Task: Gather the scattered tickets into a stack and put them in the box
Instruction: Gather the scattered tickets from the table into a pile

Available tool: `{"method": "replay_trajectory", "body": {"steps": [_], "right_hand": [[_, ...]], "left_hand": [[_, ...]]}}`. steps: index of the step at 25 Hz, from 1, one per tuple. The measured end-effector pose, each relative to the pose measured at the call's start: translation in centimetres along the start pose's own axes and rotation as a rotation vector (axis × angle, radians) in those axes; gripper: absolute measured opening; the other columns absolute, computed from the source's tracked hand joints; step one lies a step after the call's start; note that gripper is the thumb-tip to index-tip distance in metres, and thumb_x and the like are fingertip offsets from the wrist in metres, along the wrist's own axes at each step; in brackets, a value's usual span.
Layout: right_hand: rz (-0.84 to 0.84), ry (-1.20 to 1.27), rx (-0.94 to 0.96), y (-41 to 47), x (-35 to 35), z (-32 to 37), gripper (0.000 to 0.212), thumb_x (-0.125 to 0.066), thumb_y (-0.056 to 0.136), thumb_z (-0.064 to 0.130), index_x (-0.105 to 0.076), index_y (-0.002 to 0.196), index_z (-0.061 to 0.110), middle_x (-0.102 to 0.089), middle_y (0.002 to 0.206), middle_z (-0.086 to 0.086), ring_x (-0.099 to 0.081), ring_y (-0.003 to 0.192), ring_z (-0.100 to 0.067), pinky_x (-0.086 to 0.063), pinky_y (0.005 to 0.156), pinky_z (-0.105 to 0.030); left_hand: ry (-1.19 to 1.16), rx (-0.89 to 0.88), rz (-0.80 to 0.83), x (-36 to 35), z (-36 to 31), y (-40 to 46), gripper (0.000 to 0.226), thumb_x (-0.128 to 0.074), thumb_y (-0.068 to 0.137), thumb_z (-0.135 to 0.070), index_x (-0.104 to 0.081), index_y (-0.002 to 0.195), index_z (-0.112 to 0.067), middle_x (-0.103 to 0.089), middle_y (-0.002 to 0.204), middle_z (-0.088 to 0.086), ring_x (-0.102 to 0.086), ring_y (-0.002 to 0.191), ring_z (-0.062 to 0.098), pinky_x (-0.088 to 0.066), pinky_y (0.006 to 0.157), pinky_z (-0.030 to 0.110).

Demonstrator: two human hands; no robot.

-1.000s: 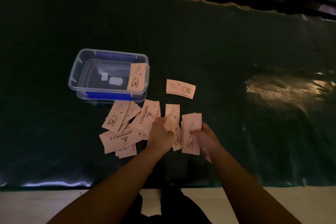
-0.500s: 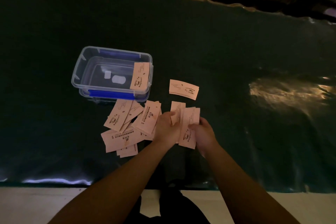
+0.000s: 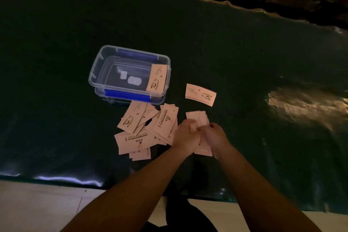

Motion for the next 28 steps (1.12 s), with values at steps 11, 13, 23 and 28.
{"method": "replay_trajectory", "body": {"steps": [11, 13, 23, 28], "right_hand": [[0.255, 0.421, -0.072, -1.5, -1.2, -0.1, 0.044, -0.058, 0.104, 0.011, -0.056, 0.148, 0.017, -0.069, 0.140, -0.016, -0.064, 0.131, -0.038, -0.048, 0.112, -0.062], [0.337, 0.508, -0.067, -2.0, -2.9, 1.0, 0.042, -0.057, 0.103, 0.009, -0.059, 0.144, 0.018, -0.070, 0.139, -0.016, -0.064, 0.131, -0.039, -0.049, 0.110, -0.063], [0.294, 0.212, -0.019, -2.3, -7.6, 4.0, 0.039, -0.060, 0.105, 0.017, -0.059, 0.145, 0.017, -0.071, 0.132, -0.011, -0.067, 0.122, -0.032, -0.048, 0.115, -0.060], [0.200, -0.086, 0.078, -1.9, -6.6, 4.5, 0.051, -0.064, 0.104, 0.028, -0.053, 0.153, 0.023, -0.061, 0.151, -0.007, -0.060, 0.134, -0.033, -0.045, 0.116, -0.059]], "left_hand": [[0.155, -0.190, -0.253, 7.7, 1.4, -2.7, 0.049, -0.068, 0.090, -0.036, -0.051, 0.136, -0.035, -0.049, 0.144, -0.009, -0.042, 0.136, 0.014, -0.040, 0.111, 0.037], [0.236, -0.142, -0.289, 9.7, 1.9, -2.3, 0.060, -0.065, 0.091, -0.043, -0.044, 0.145, -0.031, -0.044, 0.153, -0.003, -0.036, 0.143, 0.020, -0.027, 0.118, 0.046], [0.223, -0.096, -0.127, 8.8, 1.9, -2.7, 0.049, -0.059, 0.094, -0.027, -0.050, 0.142, -0.018, -0.052, 0.144, 0.004, -0.043, 0.136, 0.026, -0.040, 0.113, 0.049], [0.131, -0.062, -0.029, 6.7, 2.1, -3.1, 0.054, -0.055, 0.100, -0.028, -0.041, 0.151, -0.019, -0.047, 0.152, 0.004, -0.036, 0.144, 0.025, -0.035, 0.115, 0.047]]}}
Point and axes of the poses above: each hand's wrist, its own y-axis towards the middle knuckle, its own x-axis out of the back of the hand, z = x × y, the point moved 9 cm from there along y, towards the middle knuckle
